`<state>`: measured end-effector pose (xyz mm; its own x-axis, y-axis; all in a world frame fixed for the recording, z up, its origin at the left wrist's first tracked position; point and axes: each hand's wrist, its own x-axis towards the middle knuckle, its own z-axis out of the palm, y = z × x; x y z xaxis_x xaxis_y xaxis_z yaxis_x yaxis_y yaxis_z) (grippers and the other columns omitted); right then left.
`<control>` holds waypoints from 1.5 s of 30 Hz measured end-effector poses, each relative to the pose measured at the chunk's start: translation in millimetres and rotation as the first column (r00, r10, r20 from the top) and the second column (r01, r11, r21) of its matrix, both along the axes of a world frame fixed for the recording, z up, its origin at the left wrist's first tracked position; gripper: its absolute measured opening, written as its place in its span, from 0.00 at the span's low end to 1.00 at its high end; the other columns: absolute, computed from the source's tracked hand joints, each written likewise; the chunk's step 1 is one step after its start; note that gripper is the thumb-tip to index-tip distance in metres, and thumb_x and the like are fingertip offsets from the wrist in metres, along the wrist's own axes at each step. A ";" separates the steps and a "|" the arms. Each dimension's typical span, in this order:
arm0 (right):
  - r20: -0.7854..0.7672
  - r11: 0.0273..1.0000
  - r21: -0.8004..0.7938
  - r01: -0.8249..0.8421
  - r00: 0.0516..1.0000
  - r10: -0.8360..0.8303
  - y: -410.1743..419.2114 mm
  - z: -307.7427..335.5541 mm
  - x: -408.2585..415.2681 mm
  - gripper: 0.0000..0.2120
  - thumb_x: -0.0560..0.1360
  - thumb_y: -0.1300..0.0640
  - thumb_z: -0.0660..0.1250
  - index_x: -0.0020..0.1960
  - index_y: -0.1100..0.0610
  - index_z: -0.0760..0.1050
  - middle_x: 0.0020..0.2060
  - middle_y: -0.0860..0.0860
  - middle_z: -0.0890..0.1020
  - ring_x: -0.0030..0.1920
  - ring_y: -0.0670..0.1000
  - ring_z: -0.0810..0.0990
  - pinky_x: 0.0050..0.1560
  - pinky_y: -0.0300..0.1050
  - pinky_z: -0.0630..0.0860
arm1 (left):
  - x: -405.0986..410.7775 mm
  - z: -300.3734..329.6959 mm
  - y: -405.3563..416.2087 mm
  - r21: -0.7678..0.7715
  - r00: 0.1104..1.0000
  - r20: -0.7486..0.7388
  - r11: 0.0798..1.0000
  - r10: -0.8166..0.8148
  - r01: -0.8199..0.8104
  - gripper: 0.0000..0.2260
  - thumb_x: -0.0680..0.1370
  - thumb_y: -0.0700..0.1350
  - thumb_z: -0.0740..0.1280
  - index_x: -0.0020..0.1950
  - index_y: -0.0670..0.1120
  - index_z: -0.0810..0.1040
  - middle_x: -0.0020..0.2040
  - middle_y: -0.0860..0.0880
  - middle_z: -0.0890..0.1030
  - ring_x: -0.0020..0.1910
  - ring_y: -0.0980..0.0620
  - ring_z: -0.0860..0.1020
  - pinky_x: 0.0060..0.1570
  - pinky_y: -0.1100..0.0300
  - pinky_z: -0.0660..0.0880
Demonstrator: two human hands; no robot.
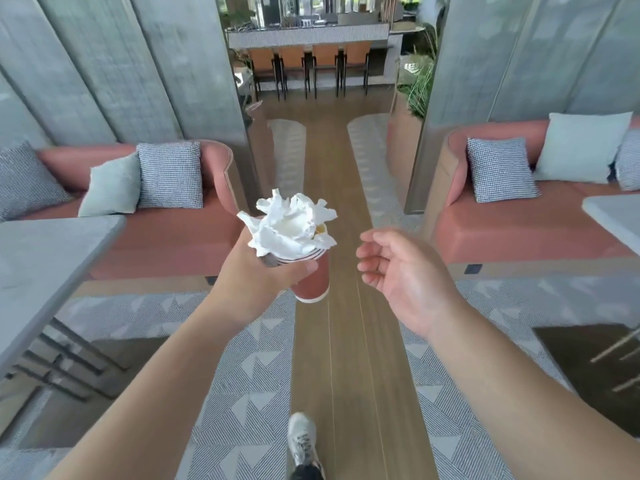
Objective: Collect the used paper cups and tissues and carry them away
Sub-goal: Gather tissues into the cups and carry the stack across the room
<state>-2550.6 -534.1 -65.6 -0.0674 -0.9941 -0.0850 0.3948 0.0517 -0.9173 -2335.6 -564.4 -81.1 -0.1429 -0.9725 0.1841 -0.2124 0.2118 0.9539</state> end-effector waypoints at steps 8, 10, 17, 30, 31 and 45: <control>-0.107 0.994 0.028 0.102 0.989 -0.099 -171.3 -3.4 10.6 0.06 0.70 0.56 0.66 0.43 0.56 0.80 0.33 0.51 0.81 0.32 0.48 0.78 0.35 0.41 0.73 | 19.4 -15.6 -187.1 -0.008 0.997 -0.019 0.997 -0.076 0.076 0.34 0.64 0.50 0.81 0.69 0.52 0.75 0.58 0.56 0.86 0.57 0.56 0.84 0.51 0.60 0.80; -0.130 0.993 0.029 0.114 0.985 -0.109 -218.3 6.1 20.5 0.08 0.66 0.54 0.66 0.41 0.56 0.80 0.33 0.51 0.81 0.32 0.50 0.77 0.35 0.41 0.73 | 30.9 -10.6 -237.5 -0.016 0.996 -0.026 0.996 -0.086 0.086 0.34 0.65 0.49 0.81 0.69 0.52 0.75 0.59 0.56 0.85 0.59 0.56 0.83 0.55 0.59 0.79; -0.095 0.997 -0.036 0.074 0.992 -0.077 -344.1 30.9 58.2 0.06 0.73 0.58 0.65 0.42 0.55 0.80 0.33 0.51 0.81 0.32 0.49 0.78 0.35 0.41 0.73 | 57.5 20.6 -370.6 -0.070 0.997 0.008 0.994 -0.079 0.079 0.27 0.70 0.40 0.81 0.67 0.51 0.77 0.52 0.65 0.85 0.50 0.67 0.83 0.45 0.75 0.76; 0.007 1.000 -0.003 0.007 1.000 -0.007 -539.9 8.5 65.7 0.08 0.77 0.61 0.63 0.42 0.56 0.79 0.33 0.51 0.80 0.32 0.49 0.77 0.35 0.40 0.73 | 71.6 2.2 -535.8 -0.025 1.000 0.014 0.999 0.025 -0.024 0.27 0.66 0.45 0.81 0.64 0.52 0.79 0.55 0.56 0.87 0.55 0.58 0.84 0.53 0.65 0.79; 0.021 1.000 0.005 0.001 1.000 -0.001 -561.1 4.5 64.1 0.08 0.77 0.60 0.63 0.42 0.56 0.79 0.33 0.51 0.80 0.32 0.49 0.77 0.35 0.40 0.73 | 70.4 2.1 -552.3 -0.013 0.999 0.020 0.999 0.037 -0.037 0.29 0.65 0.47 0.80 0.65 0.50 0.79 0.57 0.55 0.86 0.57 0.57 0.84 0.54 0.65 0.78; 0.033 0.994 -0.079 -0.078 0.996 0.081 -855.6 20.6 -13.0 0.08 0.75 0.60 0.63 0.41 0.55 0.81 0.33 0.50 0.80 0.31 0.48 0.77 0.33 0.39 0.73 | -10.4 21.0 -826.6 -0.047 0.983 0.105 0.988 0.148 -0.144 0.31 0.67 0.44 0.84 0.67 0.50 0.77 0.52 0.61 0.86 0.50 0.66 0.83 0.49 0.71 0.78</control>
<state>-2563.6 -1389.7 -45.0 0.0136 -0.9999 -0.0081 0.4254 0.0131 -0.9049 -2345.9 -1391.0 -60.1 -0.0209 -0.9767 0.2135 -0.3455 0.2074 0.9152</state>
